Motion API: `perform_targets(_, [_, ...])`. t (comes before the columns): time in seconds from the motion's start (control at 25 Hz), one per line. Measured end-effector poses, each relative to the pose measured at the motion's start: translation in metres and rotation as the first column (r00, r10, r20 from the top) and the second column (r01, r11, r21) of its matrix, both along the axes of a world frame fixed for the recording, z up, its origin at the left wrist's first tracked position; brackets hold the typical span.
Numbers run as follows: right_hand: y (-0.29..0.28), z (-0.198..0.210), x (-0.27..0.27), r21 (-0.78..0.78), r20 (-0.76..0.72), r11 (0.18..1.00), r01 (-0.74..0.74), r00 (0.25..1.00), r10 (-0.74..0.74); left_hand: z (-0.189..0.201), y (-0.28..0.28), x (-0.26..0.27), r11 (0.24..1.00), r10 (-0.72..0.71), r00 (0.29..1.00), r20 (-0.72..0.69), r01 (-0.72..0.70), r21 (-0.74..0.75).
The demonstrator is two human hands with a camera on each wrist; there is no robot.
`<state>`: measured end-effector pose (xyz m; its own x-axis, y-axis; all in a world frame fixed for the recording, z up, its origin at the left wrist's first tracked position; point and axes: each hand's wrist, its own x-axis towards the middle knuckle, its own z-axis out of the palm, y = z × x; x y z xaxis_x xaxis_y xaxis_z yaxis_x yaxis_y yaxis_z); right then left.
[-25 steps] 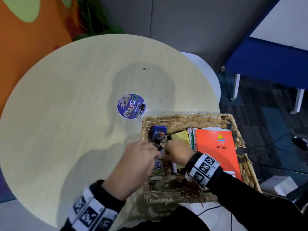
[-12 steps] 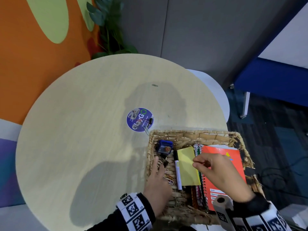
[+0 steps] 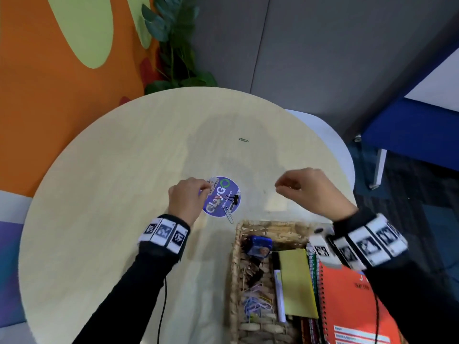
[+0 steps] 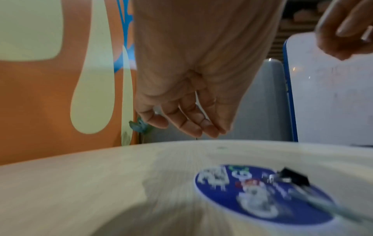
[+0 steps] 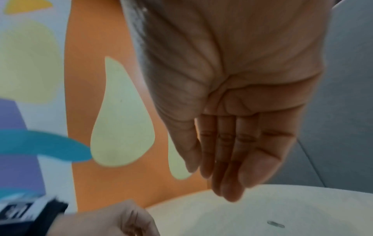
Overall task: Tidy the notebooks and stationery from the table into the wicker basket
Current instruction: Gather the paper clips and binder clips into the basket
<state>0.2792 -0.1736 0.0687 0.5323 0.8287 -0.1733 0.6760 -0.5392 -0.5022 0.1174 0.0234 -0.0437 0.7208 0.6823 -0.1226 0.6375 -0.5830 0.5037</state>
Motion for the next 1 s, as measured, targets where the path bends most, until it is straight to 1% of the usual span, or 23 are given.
perform_targets(0.04, [0.020,-0.008,0.012,-0.055,0.018,0.998,-0.041,0.999,0.042,-0.011,0.006,0.010,1.000,-0.008,0.997,-0.072,0.007,-0.013])
perform_targets(0.12, [0.055,-0.028,0.028,-0.171,0.036,0.977,-0.125,0.990,0.133,-0.028,0.012,0.026,0.998,-0.056,0.984,-0.169,0.056,-0.005])
perform_targets(0.24, [0.092,-0.058,0.036,-0.332,0.017,0.914,-0.236,0.967,0.255,-0.041,0.012,0.042,0.990,-0.131,0.952,-0.277,0.139,0.011])
perform_targets(0.36, [0.113,-0.083,0.031,-0.456,-0.003,0.835,-0.308,0.939,0.344,-0.046,0.013,0.049,0.989,-0.146,0.945,-0.291,0.151,-0.005])
perform_targets(0.44, [0.124,-0.099,0.026,-0.513,-0.022,0.792,-0.331,0.927,0.374,-0.049,0.013,0.051,0.987,-0.155,0.943,-0.295,0.157,-0.018])
perform_targets(0.6, [0.137,-0.118,0.012,-0.627,-0.029,0.701,-0.340,0.909,0.415,-0.053,0.008,0.053,0.966,-0.234,0.884,-0.405,0.258,0.005])
perform_targets(0.68, [0.144,-0.123,0.004,-0.659,-0.019,0.673,-0.336,0.902,0.432,-0.055,0.005,0.051,0.962,-0.247,0.875,-0.417,0.274,0.005])
perform_targets(0.76, [0.148,-0.123,0.000,-0.670,-0.006,0.663,-0.334,0.896,0.445,-0.058,0.004,0.048,0.960,-0.258,0.878,-0.403,0.280,-0.004])
perform_targets(0.8, [0.149,-0.122,-0.002,-0.674,-0.002,0.661,-0.329,0.896,0.444,-0.058,0.004,0.047,0.963,-0.257,0.893,-0.370,0.267,-0.025])
perform_targets(0.88, [0.149,-0.113,-0.002,-0.671,0.008,0.669,-0.320,0.899,0.438,-0.051,0.004,0.043,0.978,-0.204,0.950,-0.235,0.186,-0.095])
perform_targets(0.92, [0.145,-0.105,-0.002,-0.651,0.020,0.692,-0.312,0.904,0.427,-0.046,0.002,0.040,0.981,-0.154,0.975,-0.159,0.132,-0.139])
perform_targets(1.0, [0.134,-0.082,0.000,-0.574,0.040,0.765,-0.291,0.923,0.382,-0.035,-0.001,0.031,0.974,-0.040,0.999,-0.026,0.033,-0.224])
